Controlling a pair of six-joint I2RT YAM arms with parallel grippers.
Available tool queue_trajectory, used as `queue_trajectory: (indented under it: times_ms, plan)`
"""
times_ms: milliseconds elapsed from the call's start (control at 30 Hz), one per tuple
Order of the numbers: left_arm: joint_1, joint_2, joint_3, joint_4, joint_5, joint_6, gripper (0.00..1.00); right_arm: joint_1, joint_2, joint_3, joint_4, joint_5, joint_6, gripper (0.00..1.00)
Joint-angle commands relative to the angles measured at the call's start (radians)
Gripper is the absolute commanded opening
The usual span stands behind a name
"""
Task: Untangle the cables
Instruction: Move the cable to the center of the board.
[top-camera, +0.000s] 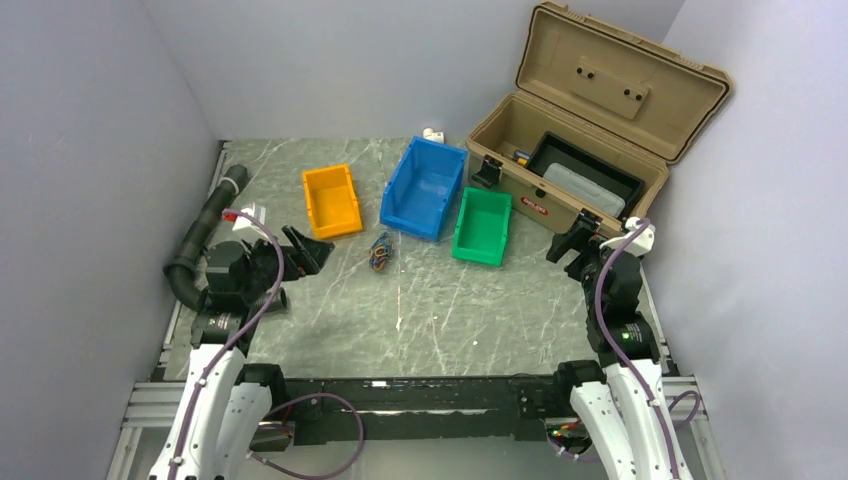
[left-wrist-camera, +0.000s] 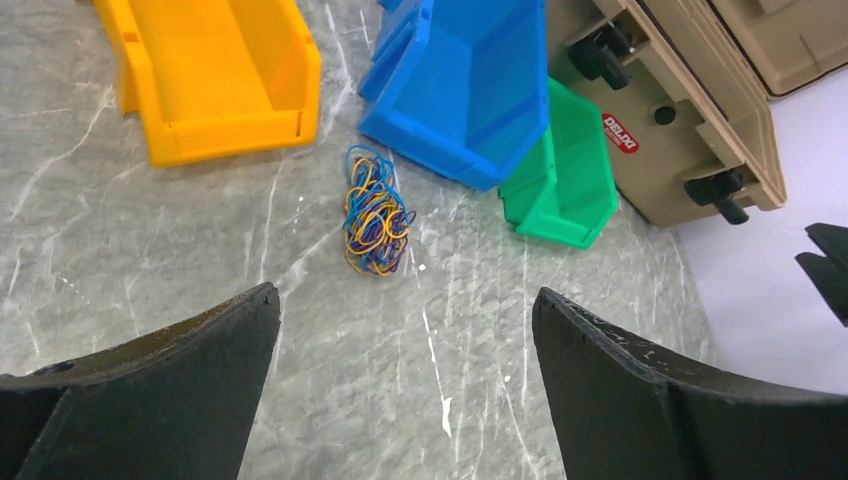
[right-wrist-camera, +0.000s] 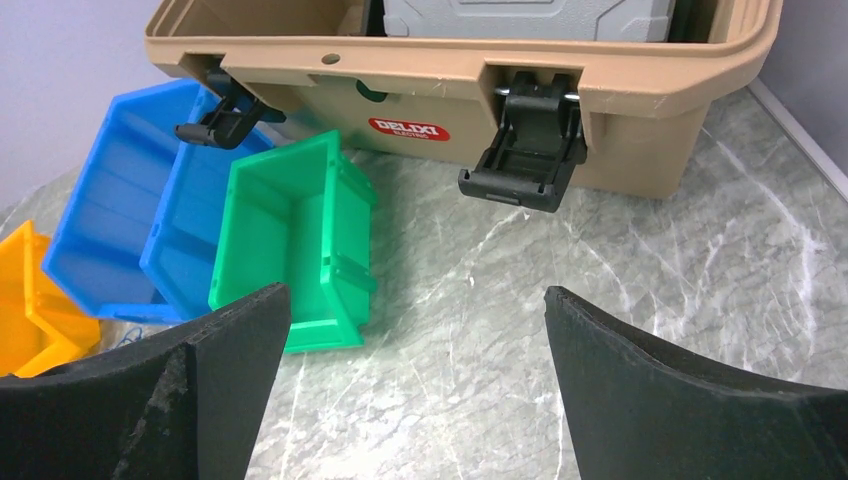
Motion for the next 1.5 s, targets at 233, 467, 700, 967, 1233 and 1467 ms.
queue_trajectory:
  times_ms: [233, 467, 700, 967, 1233, 1467]
  plan:
    - [-0.223, 0.245, -0.008, 0.108, -0.124, 0.079, 0.99, 0.001, 0.060, 0.009, 0.041, -0.218, -0.066, 1.00]
    - [-0.410, 0.545, 0.122, 0.104, -0.294, 0.182, 0.97, 0.002, 0.192, -0.028, 0.143, -0.484, -0.064, 1.00]
    - [-0.411, 0.741, 0.219, 0.140, -0.255, 0.234, 0.86, 0.006, 0.185, -0.097, 0.260, -0.579, -0.061, 1.00]
    - [-0.426, 0.780, 0.178, 0.269, -0.223, 0.247, 0.75, 0.009, 0.213, -0.097, 0.291, -0.608, -0.050, 1.00]
    - [-0.425, 0.884, 0.251, 0.210, -0.181, 0.245, 0.50, 0.016, 0.234, -0.102, 0.326, -0.624, -0.022, 1.00]
    - [-0.425, 0.938, 0.295, 0.150, -0.186, 0.256, 0.00, 0.020, 0.238, -0.123, 0.349, -0.634, -0.011, 1.00]
